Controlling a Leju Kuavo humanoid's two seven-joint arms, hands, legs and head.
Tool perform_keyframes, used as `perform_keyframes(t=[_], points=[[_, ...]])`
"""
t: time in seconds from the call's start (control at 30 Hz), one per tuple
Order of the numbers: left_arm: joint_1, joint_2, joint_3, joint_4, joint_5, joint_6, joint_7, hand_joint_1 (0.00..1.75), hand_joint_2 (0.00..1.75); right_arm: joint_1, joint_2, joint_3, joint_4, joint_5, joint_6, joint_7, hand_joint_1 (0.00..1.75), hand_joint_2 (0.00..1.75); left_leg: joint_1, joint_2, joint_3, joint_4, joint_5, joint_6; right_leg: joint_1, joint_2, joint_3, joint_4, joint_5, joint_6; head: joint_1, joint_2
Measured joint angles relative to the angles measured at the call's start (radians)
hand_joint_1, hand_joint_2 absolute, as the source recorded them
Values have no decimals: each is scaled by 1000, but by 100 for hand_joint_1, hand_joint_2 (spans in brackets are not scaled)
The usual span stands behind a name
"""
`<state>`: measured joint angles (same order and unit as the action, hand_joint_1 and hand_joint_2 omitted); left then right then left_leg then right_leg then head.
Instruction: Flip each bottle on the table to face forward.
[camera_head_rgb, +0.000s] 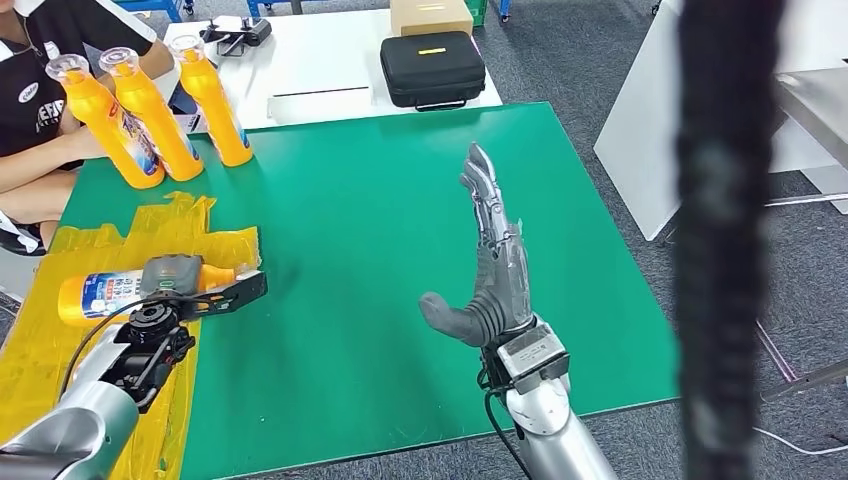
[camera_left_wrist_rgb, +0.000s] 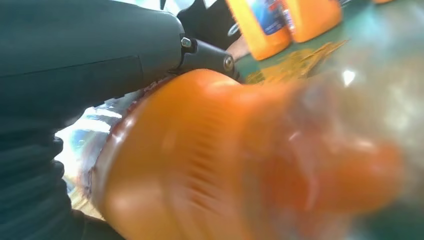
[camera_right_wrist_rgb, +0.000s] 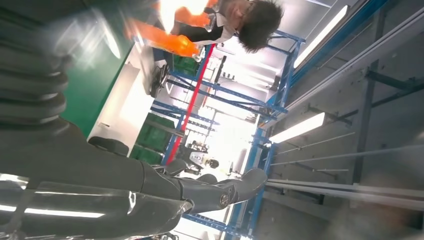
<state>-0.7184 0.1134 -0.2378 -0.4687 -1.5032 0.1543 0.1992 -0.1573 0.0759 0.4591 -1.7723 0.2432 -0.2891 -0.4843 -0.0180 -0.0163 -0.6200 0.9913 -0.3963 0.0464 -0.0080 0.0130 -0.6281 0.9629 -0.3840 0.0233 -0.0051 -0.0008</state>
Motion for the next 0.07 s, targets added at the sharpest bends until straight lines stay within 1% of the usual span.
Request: perform_keyframes(t=[0.07], points=[[-1, -2, 20, 7, 9, 11, -2, 0, 175, 0, 2, -1, 1, 2, -1, 4, 0, 175, 0, 0, 0, 0, 0, 0, 0, 0, 0, 0, 0, 0, 0, 0]])
